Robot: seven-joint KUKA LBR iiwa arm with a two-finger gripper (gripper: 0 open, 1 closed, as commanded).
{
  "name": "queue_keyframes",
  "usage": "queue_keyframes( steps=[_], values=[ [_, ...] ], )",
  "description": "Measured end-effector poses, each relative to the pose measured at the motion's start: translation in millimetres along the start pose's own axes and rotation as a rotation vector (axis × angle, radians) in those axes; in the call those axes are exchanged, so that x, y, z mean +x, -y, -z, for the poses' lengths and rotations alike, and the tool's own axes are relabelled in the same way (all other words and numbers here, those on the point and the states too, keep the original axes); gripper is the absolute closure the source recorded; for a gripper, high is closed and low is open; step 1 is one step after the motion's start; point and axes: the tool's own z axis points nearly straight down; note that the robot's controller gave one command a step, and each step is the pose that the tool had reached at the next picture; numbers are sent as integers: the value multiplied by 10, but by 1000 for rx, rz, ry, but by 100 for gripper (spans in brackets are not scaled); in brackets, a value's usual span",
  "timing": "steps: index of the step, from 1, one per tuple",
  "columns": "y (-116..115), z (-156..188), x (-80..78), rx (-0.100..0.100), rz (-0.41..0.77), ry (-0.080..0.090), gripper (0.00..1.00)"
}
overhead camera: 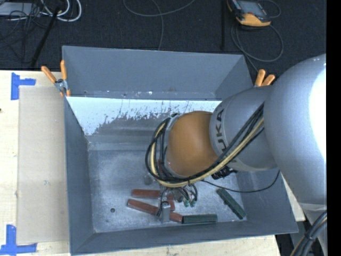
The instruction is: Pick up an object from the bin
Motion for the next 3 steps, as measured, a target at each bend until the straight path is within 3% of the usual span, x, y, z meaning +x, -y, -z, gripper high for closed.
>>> queue_keyframes(
  steps=[1,2,3],
  values=[
    [6,48,-15,-1,-4,4,100],
    [-209,596,-31,1,430,12,100],
    [-352,1719,-62,2,483,19,100]
  ],
)
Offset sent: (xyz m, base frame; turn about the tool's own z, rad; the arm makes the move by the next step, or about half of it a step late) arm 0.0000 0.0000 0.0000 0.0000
